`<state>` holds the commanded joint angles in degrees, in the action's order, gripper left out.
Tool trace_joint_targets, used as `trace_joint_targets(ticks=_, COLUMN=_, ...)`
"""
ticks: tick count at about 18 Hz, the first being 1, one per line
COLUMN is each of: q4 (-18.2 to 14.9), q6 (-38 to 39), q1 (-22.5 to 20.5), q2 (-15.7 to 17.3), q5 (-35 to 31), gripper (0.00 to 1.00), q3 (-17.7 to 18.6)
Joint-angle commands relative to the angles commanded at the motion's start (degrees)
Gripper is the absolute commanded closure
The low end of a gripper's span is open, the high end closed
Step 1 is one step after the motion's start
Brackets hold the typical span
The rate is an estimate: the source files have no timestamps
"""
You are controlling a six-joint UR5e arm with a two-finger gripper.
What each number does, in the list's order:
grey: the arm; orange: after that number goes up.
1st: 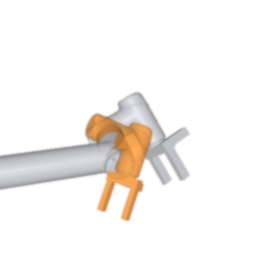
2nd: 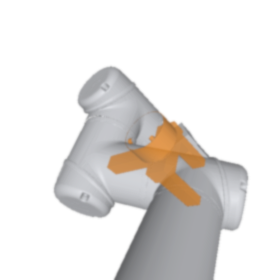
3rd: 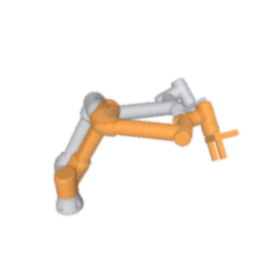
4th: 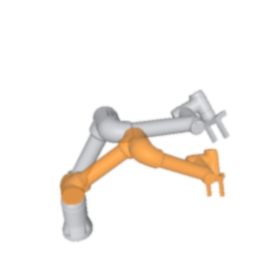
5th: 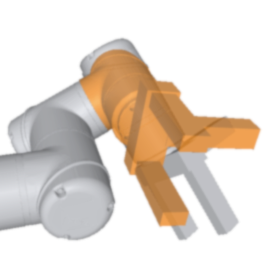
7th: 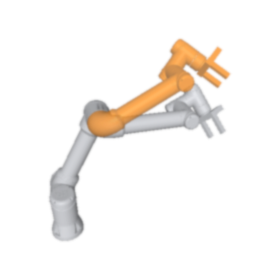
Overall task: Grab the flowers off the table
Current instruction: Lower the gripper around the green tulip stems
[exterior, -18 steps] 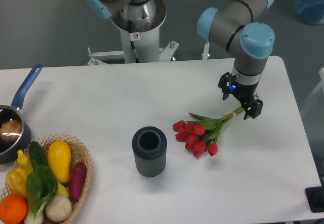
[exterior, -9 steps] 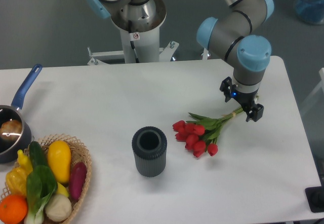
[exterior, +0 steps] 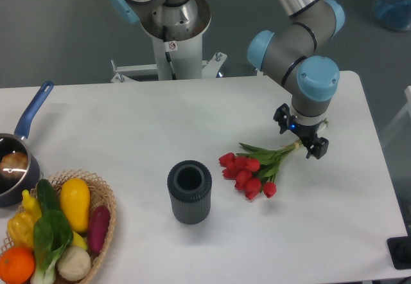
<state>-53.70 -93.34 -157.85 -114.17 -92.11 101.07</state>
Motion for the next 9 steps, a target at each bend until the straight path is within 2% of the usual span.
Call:
trace_joint_targets(ticks=2, q4=0.0, q6=-0.09, q1=-0.18, q2=-0.17, q5=0.88, gripper=0.0, q3=-0.09)
trace_joint_targets(ticks=5, q4=0.52, q6=-0.18, q1=-0.62, q2=-2.28, q5=1.84, gripper=0.0, q3=-0.35)
trace_joint_targets(ticks=9, q4=0.62, q6=-0.26, q1=-0.71, q2=-2.9, q5=3.07, gripper=0.0, q3=-0.09)
